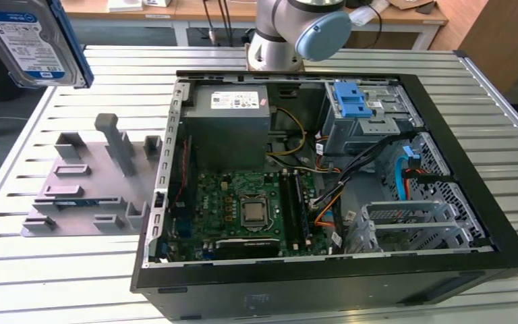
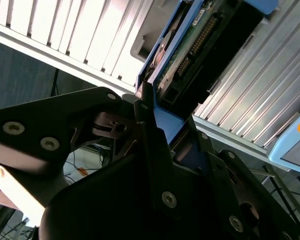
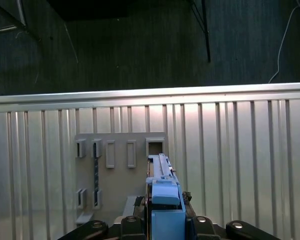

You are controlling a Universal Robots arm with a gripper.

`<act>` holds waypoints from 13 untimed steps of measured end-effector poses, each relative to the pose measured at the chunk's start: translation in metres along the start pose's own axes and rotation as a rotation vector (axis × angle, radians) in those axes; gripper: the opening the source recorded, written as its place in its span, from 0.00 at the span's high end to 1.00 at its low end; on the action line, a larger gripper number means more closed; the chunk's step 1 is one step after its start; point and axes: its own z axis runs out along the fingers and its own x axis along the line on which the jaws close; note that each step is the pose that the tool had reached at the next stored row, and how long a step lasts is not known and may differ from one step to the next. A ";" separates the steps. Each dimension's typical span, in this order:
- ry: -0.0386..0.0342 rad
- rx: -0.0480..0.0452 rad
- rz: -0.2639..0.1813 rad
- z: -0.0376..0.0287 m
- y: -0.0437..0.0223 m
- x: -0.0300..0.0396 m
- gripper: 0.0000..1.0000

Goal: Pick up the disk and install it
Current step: 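Pick up the disk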

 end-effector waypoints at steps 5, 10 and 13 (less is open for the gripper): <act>0.0000 -0.0001 0.000 -0.0058 -0.0001 0.0000 0.64; 0.0000 0.0000 0.000 -0.0114 -0.0001 0.0000 0.64; 0.0000 0.0000 0.000 -0.0150 -0.0001 0.0001 0.64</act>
